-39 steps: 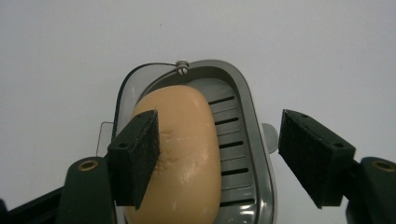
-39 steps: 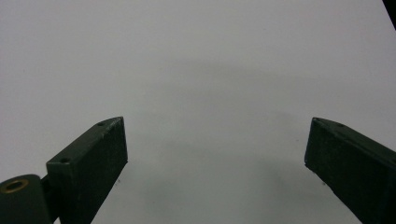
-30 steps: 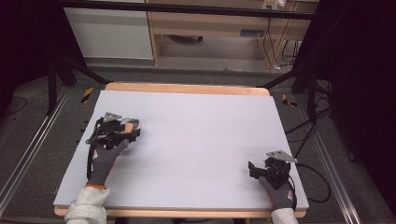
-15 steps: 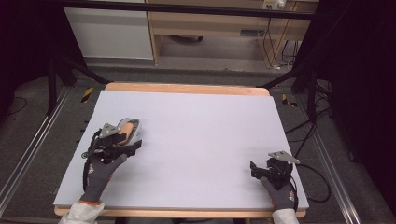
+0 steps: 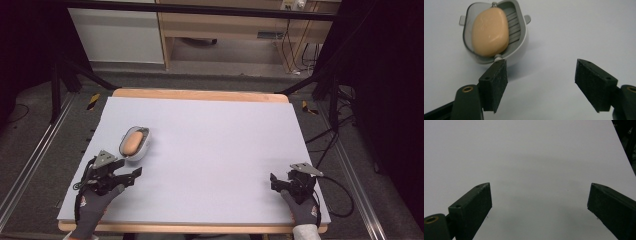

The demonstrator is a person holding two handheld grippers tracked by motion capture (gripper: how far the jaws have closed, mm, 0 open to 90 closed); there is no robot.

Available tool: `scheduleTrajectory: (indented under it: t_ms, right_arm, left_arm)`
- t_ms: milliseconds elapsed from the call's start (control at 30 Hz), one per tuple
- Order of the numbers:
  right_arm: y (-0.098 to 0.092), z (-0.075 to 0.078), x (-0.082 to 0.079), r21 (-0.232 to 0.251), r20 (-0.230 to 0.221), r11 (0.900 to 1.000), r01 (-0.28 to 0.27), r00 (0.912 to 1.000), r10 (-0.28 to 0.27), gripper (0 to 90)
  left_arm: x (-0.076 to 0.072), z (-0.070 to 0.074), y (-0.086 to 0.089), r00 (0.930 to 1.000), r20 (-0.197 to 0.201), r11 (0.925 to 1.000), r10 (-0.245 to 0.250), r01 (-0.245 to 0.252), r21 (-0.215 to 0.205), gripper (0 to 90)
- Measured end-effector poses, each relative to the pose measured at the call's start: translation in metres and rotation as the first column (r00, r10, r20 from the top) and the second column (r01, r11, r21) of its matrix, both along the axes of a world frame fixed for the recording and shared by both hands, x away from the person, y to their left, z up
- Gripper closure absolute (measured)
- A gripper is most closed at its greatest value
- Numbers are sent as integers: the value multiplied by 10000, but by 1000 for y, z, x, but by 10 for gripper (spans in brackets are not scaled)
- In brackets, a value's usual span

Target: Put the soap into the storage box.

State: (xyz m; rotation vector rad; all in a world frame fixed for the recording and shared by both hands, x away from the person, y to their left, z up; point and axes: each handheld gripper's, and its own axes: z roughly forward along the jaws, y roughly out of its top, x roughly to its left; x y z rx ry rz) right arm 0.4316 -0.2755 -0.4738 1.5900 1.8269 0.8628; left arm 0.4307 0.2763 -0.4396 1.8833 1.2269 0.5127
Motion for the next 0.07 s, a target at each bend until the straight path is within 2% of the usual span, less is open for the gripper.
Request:
scheduleTrajectory:
  t_ms: [67]
  right_arm:
    - [0,0,0,13,14,10000,-6,10000,6,57]
  left_arm:
    - [-2,-2,5,10000,-77,10000,58,-58,43,256]
